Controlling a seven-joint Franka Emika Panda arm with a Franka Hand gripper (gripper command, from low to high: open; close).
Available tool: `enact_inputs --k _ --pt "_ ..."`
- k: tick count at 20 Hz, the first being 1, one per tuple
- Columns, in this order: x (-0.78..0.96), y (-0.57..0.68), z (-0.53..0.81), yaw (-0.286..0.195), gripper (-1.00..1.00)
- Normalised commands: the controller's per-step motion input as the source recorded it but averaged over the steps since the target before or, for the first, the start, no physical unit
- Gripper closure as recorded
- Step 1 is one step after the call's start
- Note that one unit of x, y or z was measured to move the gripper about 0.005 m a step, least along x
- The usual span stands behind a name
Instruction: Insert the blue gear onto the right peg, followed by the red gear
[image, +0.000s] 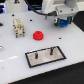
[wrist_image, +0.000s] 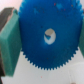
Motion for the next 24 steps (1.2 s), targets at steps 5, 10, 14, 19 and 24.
enact_inputs --k 5,10,14,19,24 --pt "0.50 -0.29 0.53 0.000 1.00" --pt "0.63 -0.29 0.55 0.000 1.00" --pt "0.65 -0.30 0.51 0.000 1.00" --pt "0.74 -0.30 0.44 0.000 1.00" --pt "0.78 -0.30 0.39 0.000 1.00"
